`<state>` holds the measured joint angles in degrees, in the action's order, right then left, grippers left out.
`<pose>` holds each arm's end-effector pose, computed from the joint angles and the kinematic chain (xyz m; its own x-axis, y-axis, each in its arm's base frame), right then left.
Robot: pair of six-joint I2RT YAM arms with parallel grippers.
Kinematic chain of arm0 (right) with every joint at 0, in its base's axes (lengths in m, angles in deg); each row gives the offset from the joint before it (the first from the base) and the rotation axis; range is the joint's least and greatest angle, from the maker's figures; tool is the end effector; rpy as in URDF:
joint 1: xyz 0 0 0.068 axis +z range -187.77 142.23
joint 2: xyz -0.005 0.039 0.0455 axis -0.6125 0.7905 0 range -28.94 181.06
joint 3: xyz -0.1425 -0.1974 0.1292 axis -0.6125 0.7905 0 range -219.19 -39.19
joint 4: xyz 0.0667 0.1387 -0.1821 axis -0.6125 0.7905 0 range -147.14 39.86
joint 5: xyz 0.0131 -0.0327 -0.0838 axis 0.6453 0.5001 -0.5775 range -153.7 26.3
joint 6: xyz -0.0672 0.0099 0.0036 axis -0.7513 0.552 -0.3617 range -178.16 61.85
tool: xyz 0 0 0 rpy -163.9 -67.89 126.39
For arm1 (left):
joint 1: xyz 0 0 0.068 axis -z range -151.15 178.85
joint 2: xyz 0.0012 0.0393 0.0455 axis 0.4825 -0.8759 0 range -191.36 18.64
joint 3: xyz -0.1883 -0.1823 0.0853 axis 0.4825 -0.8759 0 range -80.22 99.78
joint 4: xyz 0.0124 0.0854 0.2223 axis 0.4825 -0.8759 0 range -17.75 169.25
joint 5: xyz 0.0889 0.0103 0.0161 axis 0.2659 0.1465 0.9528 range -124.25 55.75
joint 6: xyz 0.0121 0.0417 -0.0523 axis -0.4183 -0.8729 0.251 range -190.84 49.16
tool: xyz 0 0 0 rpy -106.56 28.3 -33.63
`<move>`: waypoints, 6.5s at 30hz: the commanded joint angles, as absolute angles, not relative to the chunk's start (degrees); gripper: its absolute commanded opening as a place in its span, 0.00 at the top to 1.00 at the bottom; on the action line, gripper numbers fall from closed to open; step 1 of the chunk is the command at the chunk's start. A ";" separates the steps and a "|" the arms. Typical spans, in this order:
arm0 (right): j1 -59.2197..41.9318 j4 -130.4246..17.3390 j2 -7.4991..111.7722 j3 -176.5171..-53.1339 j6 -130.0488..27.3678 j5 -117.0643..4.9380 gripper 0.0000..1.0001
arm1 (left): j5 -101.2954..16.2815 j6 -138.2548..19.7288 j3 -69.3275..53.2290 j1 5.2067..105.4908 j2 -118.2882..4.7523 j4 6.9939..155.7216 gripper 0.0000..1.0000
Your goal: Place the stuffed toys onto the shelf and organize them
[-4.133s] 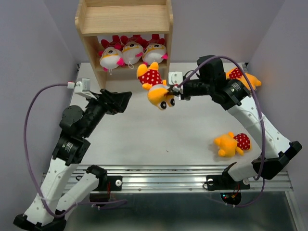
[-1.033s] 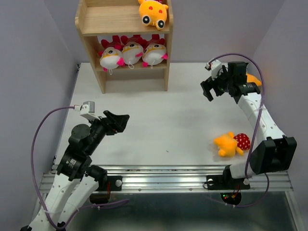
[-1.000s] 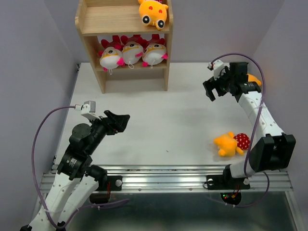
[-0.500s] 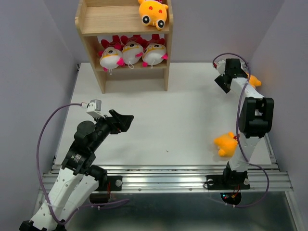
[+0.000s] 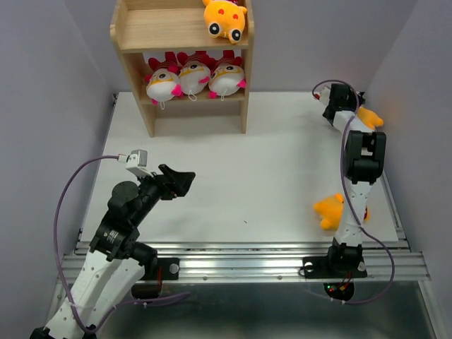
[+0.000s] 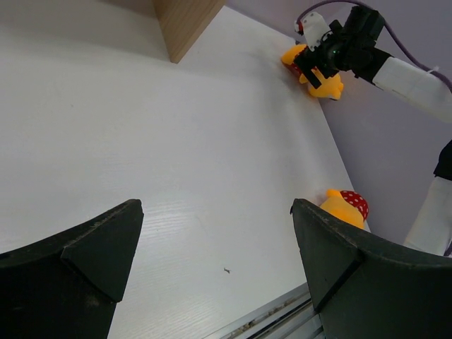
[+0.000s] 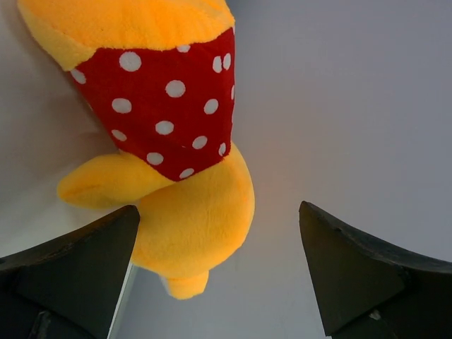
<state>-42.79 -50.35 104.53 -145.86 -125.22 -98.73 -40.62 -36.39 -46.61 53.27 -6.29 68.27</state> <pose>0.5214 -0.0773 0.1956 -0.7194 -0.6939 -0.0321 -0.2940 0.3460 -0.8910 0.1021 -0.0531 0.3134 -0.3198 -0.4722 -0.8214 0.4014 0.7178 -0.5689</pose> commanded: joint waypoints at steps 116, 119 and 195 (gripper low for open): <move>-17.38 -57.24 54.20 -113.35 -50.49 13.57 0.15 | -28.44 -36.30 -30.30 71.92 -20.91 72.59 1.00; -15.54 -35.75 56.39 -120.11 -67.34 5.49 0.13 | -31.25 -36.56 -29.94 71.92 -22.31 71.61 1.00; -18.42 -90.47 55.43 -98.94 3.86 -2.72 0.47 | -31.35 -39.81 -27.84 75.26 -30.41 83.66 1.00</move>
<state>-17.32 -95.68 58.56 -93.78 16.93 -7.50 -35.44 -36.01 -32.25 75.00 -33.61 82.98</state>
